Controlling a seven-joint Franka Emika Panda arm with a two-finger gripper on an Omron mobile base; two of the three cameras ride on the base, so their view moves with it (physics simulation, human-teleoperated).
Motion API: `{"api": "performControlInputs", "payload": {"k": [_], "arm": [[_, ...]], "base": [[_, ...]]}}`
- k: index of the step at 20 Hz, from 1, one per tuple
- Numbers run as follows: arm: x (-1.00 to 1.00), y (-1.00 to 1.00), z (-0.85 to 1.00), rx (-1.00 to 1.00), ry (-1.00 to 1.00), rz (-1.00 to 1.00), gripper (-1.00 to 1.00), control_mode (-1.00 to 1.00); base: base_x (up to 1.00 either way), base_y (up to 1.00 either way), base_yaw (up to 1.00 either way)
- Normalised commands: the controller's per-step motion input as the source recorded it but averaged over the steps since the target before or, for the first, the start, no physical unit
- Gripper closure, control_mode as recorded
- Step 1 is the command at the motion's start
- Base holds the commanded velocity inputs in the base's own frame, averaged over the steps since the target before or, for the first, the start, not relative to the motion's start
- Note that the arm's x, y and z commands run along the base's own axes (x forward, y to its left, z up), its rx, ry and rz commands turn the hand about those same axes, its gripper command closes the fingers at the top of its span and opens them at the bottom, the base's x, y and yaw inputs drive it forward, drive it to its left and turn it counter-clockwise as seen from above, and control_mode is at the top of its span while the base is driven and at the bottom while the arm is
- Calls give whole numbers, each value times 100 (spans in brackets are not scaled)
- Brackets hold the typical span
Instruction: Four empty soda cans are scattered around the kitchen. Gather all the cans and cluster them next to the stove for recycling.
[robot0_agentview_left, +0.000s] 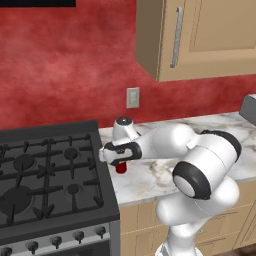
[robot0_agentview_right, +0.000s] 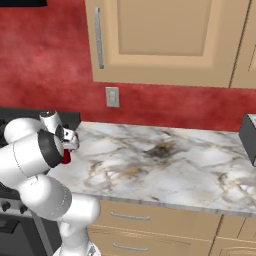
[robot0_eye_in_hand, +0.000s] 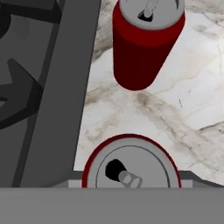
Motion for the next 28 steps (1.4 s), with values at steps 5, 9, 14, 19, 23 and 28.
{"api": "performControlInputs", "payload": {"k": [5, 9, 14, 19, 23, 28], "arm": [[0, 14, -7, -3, 0, 0, -100, -100], [-17, 0, -1, 0, 0, 0, -100, -100], [-28, -1, 0, 0, 0, 0, -100, -100], [-31, -11, 0, 0, -4, 0, -100, -100], [-30, -39, 0, 0, -7, 0, -100, -100], [-12, -62, 0, 2, -10, 0, -100, -100]], "base": [[0, 0, 0], [0, 0, 0], [0, 0, 0], [0, 0, 0], [0, 0, 0], [0, 0, 0]]}}
